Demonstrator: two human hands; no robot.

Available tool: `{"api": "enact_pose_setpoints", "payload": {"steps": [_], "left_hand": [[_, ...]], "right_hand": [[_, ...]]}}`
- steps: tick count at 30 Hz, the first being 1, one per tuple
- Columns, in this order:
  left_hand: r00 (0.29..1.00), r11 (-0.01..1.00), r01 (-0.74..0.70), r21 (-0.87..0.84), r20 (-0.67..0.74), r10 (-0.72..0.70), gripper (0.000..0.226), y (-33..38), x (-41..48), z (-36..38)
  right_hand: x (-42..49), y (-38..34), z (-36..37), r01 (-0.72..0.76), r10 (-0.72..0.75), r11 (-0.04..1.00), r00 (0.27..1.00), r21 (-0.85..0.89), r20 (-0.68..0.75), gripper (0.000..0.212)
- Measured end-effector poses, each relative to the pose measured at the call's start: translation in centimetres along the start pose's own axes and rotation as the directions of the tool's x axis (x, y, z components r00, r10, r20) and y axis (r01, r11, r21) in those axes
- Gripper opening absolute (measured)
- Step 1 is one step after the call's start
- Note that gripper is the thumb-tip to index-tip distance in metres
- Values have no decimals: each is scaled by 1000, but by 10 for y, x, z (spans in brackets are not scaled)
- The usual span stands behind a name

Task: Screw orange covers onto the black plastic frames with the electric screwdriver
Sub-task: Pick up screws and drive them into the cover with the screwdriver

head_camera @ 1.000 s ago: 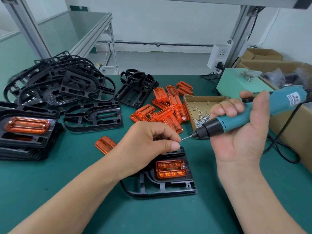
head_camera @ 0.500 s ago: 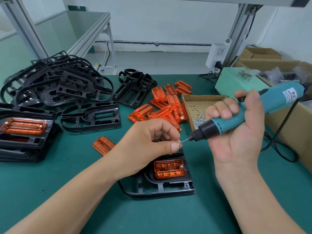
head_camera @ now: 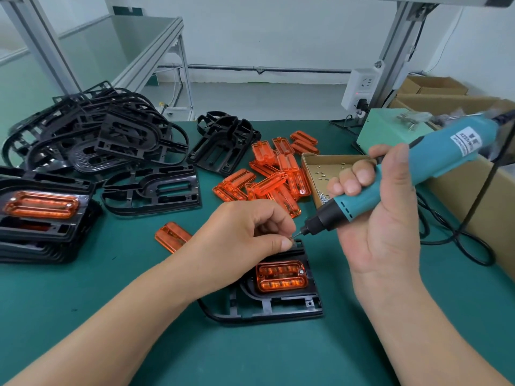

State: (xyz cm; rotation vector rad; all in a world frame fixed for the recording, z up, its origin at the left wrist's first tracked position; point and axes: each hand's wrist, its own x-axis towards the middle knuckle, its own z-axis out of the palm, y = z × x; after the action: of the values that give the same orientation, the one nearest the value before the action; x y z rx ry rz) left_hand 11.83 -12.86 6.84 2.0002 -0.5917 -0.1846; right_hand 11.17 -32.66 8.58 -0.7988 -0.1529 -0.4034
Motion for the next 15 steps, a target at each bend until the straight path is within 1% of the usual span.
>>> {"api": "enact_pose_setpoints", "payload": {"steps": [4, 6, 9, 11, 13, 15], "left_hand": [[997, 999, 15, 33, 74, -17, 19, 1, -1, -2], [994, 998, 13, 55, 109, -19, 21, 2, -1, -4], [986, 996, 23, 83, 165, -36, 33, 4, -1, -6], [983, 996, 34, 76, 178, -47, 40, 4, -1, -6], [983, 996, 49, 69, 175, -61, 40, 3, 0, -5], [983, 997, 65, 47, 170, -73, 38, 3, 0, -5]], "right_hand": [[0, 4, -2, -84, 85, 995, 996, 48, -11, 21], [-1, 5, -2, -100, 100, 995, 995, 29, 9, 21], [-4, 6, 0, -86, 88, 996, 992, -23, 94, 17], [-5, 5, 1, -71, 76, 997, 986, -38, 150, 16], [-5, 6, 1, -65, 70, 997, 985, -41, 158, 17], [-5, 8, 0, -71, 74, 997, 989, -26, 127, 15]]}}
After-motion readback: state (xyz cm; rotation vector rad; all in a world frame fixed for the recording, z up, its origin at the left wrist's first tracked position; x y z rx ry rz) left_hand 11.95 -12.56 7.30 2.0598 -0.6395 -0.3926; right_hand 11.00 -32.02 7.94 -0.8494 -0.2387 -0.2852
